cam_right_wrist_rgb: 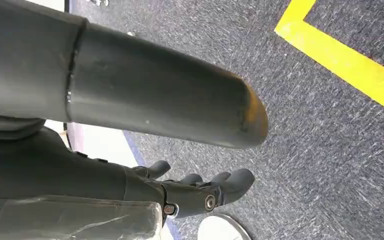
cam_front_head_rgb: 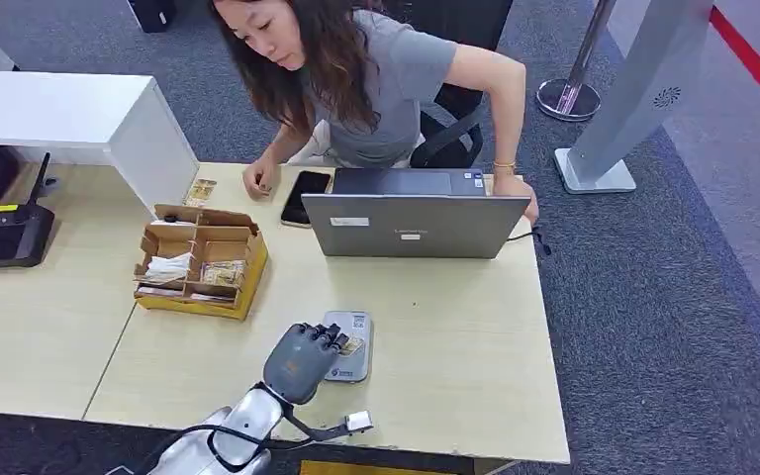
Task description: Pass the card to the sensor for recognition and then transmit it.
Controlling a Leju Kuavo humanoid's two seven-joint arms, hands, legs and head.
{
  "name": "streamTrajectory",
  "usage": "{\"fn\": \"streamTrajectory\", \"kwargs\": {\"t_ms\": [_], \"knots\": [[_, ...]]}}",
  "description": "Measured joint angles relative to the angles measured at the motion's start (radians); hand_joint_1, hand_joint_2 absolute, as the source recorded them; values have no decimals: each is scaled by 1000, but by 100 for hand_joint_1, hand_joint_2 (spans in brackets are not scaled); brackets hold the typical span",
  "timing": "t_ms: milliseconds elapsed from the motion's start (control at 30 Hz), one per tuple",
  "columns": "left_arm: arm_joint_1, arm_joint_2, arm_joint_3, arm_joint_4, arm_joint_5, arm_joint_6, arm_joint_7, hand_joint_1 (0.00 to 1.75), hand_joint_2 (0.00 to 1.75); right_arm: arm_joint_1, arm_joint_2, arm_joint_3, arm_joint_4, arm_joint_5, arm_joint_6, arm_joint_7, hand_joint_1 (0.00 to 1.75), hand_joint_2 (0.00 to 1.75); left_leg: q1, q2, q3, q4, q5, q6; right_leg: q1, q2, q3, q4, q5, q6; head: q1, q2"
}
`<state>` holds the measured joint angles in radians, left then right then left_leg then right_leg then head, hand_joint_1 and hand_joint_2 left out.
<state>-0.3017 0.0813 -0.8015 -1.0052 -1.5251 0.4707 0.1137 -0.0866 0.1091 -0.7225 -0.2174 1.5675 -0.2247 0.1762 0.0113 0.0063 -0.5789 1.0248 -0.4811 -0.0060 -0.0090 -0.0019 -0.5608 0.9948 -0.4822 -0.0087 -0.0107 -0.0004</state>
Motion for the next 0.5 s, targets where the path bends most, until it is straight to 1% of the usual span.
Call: {"fn": "streamTrajectory", "kwargs": {"t_ms": [133,500], "knots": [[-2,0,0,0,2,-19,-3,175,175,0,0,0,0,0,-1,0,0,0,0,0,0,0,0,0,0,0,0,0,0,0,0,0],[-3,-5,0,0,3,-30,-9,175,175,0,0,0,0,0,-3,0,0,0,0,0,0,0,0,0,0,0,0,0,0,0,0,0]]}}
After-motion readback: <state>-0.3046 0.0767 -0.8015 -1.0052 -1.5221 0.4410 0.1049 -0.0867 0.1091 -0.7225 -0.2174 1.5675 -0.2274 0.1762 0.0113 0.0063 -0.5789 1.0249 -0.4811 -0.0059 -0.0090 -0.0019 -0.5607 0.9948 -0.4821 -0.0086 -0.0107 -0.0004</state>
